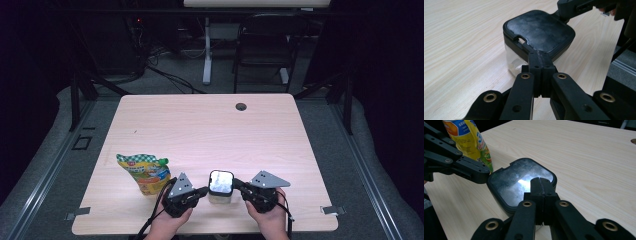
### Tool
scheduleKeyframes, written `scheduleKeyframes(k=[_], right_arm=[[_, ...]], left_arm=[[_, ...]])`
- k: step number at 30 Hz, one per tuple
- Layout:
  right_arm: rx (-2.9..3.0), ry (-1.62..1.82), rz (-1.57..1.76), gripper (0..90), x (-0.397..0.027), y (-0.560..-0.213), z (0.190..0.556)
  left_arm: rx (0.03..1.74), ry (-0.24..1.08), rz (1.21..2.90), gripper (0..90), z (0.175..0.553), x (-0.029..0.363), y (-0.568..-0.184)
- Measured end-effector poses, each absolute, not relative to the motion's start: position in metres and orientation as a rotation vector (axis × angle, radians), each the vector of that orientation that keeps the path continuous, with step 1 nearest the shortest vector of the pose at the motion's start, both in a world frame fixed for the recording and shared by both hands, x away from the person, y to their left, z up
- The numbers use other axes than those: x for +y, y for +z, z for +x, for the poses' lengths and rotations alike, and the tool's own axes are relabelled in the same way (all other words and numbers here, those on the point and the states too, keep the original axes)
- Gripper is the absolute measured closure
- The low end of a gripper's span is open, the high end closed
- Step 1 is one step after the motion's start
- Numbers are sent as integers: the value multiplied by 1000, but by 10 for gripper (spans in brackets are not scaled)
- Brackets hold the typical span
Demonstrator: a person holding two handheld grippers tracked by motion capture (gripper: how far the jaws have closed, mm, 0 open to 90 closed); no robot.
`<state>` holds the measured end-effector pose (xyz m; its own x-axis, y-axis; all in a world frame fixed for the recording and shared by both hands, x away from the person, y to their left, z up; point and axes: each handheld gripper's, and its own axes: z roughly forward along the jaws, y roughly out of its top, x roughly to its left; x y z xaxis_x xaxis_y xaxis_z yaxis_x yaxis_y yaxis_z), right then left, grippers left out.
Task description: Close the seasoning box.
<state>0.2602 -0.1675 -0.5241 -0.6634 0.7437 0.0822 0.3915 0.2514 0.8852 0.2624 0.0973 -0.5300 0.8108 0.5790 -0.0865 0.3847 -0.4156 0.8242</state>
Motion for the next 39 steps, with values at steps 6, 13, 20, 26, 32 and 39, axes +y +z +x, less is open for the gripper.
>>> scheduleKeyframes(k=[6,13,20,26,32,39], right_arm=[[2141,1343,1054,877,-171,-521,259],[2136,1336,1079,840,-174,-522,260],[2113,1358,1159,781,-179,-523,260],[2105,1435,1228,812,-183,-526,262],[2098,1425,1218,844,-181,-526,263],[2080,1399,1247,815,-181,-525,261]], left_arm=[[722,250,2060,900,262,98,-536],[725,246,2058,900,262,98,-536],[716,246,2060,900,262,96,-537],[712,251,2063,900,261,96,-537],[709,251,2066,900,260,96,-537],[706,252,2071,900,260,95,-538]])
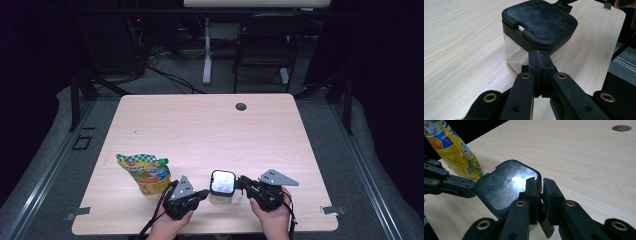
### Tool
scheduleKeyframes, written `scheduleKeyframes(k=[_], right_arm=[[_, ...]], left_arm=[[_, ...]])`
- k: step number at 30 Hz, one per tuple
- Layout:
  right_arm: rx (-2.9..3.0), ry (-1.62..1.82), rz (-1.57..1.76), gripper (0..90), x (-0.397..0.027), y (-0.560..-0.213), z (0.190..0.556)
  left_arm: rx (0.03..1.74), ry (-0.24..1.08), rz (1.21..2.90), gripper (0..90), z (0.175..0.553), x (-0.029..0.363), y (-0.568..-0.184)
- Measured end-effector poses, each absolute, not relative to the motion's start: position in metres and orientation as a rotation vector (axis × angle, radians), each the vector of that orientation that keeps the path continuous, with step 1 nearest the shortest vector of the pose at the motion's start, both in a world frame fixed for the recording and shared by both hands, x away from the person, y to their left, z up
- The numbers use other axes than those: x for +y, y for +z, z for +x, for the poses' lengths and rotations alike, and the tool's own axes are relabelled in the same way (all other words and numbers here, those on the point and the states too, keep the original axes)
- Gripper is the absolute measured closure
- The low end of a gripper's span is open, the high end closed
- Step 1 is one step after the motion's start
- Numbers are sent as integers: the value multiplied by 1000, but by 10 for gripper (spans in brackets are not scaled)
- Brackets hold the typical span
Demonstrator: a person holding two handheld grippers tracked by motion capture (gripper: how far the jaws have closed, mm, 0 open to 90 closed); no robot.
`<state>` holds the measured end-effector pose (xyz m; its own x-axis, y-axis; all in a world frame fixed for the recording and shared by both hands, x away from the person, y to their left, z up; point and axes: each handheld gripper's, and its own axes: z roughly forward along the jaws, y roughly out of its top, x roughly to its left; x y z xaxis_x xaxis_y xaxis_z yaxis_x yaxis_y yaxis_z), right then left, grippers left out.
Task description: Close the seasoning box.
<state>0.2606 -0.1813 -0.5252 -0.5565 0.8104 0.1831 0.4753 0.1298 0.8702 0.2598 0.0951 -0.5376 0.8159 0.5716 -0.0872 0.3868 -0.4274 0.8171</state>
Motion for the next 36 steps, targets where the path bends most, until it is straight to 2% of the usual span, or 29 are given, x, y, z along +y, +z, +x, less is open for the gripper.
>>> scheduleKeyframes(k=[8,12,16,24,36], right_arm=[[2068,1426,1300,796,-182,-525,261],[2061,1452,1306,830,-183,-527,266],[2066,1435,1310,792,-182,-526,268],[2082,1355,1284,855,-186,-523,257],[2104,1345,1243,865,-177,-529,273]], left_arm=[[702,248,2070,900,260,94,-538],[699,263,2070,900,259,94,-539],[707,266,2067,900,259,95,-539],[718,261,2061,900,261,98,-541],[720,260,2061,900,261,97,-542]])
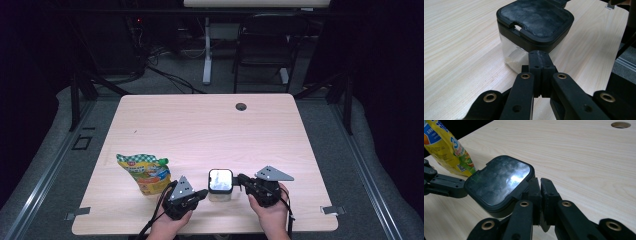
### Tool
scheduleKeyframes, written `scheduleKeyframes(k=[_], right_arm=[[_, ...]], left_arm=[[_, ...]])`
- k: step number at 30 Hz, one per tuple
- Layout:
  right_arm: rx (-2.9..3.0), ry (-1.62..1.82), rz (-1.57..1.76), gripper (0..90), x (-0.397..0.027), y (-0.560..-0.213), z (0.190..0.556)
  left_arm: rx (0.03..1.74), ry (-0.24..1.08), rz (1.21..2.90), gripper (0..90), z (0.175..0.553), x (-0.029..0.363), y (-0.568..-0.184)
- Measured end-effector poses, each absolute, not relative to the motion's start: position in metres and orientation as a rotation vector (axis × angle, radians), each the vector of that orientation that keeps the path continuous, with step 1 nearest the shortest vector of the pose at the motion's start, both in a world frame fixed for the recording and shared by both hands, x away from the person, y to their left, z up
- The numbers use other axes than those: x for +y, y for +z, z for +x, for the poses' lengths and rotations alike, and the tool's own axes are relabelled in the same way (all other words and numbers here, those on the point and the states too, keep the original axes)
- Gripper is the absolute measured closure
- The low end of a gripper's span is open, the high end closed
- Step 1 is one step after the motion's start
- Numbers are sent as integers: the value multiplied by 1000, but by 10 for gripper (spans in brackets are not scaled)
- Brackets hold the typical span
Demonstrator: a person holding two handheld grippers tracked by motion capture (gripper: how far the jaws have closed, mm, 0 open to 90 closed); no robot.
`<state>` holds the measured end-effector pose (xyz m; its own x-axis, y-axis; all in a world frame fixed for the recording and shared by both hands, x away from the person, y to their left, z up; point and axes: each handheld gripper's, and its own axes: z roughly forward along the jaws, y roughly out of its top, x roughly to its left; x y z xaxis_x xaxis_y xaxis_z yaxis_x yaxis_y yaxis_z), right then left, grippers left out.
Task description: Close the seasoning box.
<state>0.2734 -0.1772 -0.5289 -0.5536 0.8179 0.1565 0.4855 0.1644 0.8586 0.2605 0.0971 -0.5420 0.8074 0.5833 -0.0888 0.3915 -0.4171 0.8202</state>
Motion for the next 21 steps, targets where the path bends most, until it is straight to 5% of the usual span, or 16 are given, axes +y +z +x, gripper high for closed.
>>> scheduleKeyframes(k=[21], right_arm=[[2065,1319,1309,816,-165,-519,276]], left_arm=[[723,273,2043,900,259,97,-543]])
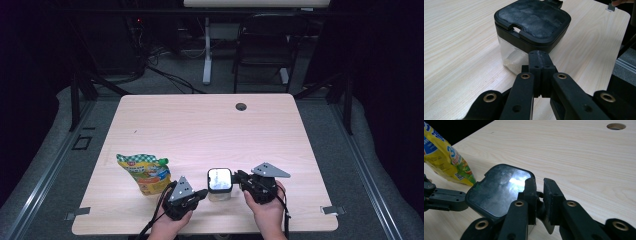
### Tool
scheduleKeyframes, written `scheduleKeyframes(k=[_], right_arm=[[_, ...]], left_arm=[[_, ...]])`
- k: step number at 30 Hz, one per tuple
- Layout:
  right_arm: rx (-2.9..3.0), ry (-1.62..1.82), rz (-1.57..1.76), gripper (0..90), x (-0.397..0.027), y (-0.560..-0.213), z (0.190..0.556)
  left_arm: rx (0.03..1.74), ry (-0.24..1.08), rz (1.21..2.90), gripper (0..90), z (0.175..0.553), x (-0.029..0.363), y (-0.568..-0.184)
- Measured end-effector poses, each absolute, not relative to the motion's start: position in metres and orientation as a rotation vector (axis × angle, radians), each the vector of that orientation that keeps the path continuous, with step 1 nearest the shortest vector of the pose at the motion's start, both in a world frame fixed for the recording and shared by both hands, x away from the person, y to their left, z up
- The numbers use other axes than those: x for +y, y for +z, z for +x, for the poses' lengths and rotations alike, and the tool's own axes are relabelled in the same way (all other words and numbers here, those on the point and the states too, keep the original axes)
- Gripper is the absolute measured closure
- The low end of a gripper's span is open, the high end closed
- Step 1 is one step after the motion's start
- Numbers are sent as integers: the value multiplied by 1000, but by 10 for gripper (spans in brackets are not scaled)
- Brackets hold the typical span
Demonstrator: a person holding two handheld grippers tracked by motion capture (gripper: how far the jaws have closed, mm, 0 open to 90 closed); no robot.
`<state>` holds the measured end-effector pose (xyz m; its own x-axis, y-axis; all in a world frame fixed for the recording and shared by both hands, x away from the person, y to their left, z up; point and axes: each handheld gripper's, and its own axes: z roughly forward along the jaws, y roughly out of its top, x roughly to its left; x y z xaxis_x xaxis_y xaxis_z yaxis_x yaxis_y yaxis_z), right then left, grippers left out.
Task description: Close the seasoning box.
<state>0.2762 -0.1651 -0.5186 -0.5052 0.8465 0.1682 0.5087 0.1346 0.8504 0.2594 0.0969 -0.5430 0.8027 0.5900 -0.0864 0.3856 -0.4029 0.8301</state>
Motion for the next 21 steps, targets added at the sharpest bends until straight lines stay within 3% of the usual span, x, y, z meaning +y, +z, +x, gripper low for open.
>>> scheduleKeyframes(k=[4,21], right_arm=[[2059,1301,1311,863,-162,-518,274],[2013,1341,1347,853,-163,-521,272]], left_arm=[[721,271,2043,900,259,96,-543],[713,269,2050,900,258,95,-542]])
